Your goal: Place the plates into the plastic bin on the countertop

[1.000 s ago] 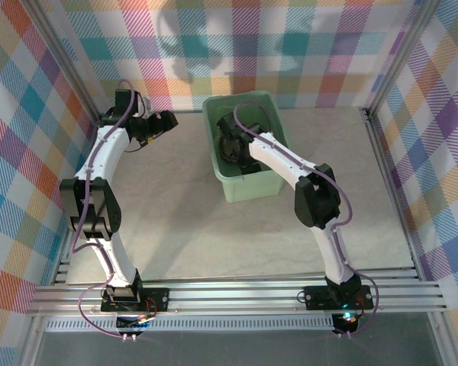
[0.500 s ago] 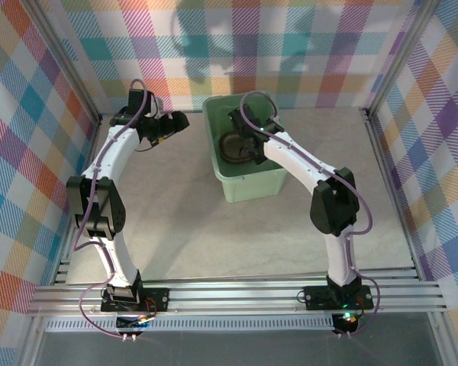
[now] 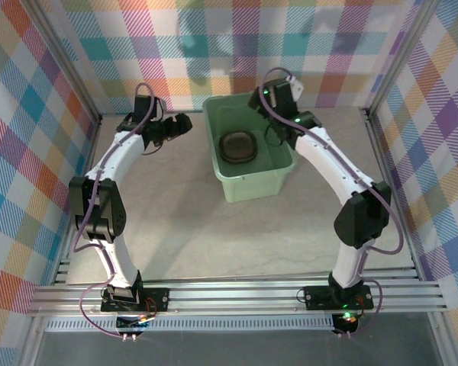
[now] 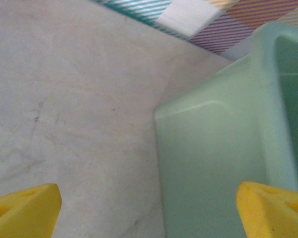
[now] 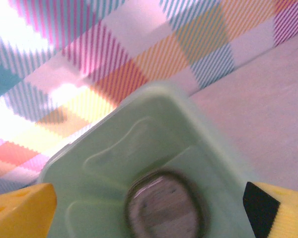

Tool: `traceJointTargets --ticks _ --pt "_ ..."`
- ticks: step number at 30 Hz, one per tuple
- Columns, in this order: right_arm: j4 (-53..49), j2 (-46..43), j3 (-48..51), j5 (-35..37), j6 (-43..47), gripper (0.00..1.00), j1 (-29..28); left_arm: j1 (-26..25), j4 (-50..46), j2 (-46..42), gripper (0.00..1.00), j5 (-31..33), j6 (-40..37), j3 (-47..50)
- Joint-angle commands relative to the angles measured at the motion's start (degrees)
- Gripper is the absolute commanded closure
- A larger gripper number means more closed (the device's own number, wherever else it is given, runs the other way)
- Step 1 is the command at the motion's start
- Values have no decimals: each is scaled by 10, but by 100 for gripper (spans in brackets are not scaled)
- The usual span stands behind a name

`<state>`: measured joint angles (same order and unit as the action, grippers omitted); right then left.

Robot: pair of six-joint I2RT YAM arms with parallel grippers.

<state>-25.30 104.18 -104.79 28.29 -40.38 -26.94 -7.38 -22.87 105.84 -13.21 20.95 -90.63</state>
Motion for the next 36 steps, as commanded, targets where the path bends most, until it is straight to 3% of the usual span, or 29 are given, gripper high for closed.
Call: traceJointTargets --ticks 1,5,9,15,20,25,27,31,36 --pt "-7 -54 50 -1 130 2 50 -5 90 -76 9 78 -53 73" --pt "63 -145 190 26 182 0 99 -5 150 -145 9 162 -104 182" --pt "134 -225 332 -6 210 1 161 -5 202 -192 7 235 -139 274" --pt "218 -232 497 -19 314 1 191 -5 262 -231 4 293 -156 394" --pt "346 -241 649 -10 298 1 194 -7 356 -243 3 356 -141 504" --pt "452 -224 723 -54 292 1 202 -27 487 -212 3 392 -189 582" --pt "482 -215 725 -70 322 1 205 -38 504 -199 3 410 -210 582" --pt "530 -221 746 -132 361 1 223 -53 638 -175 2 426 -252 626" --pt "736 -195 831 -186 393 1 236 -51 693 -181 1 410 -256 658"
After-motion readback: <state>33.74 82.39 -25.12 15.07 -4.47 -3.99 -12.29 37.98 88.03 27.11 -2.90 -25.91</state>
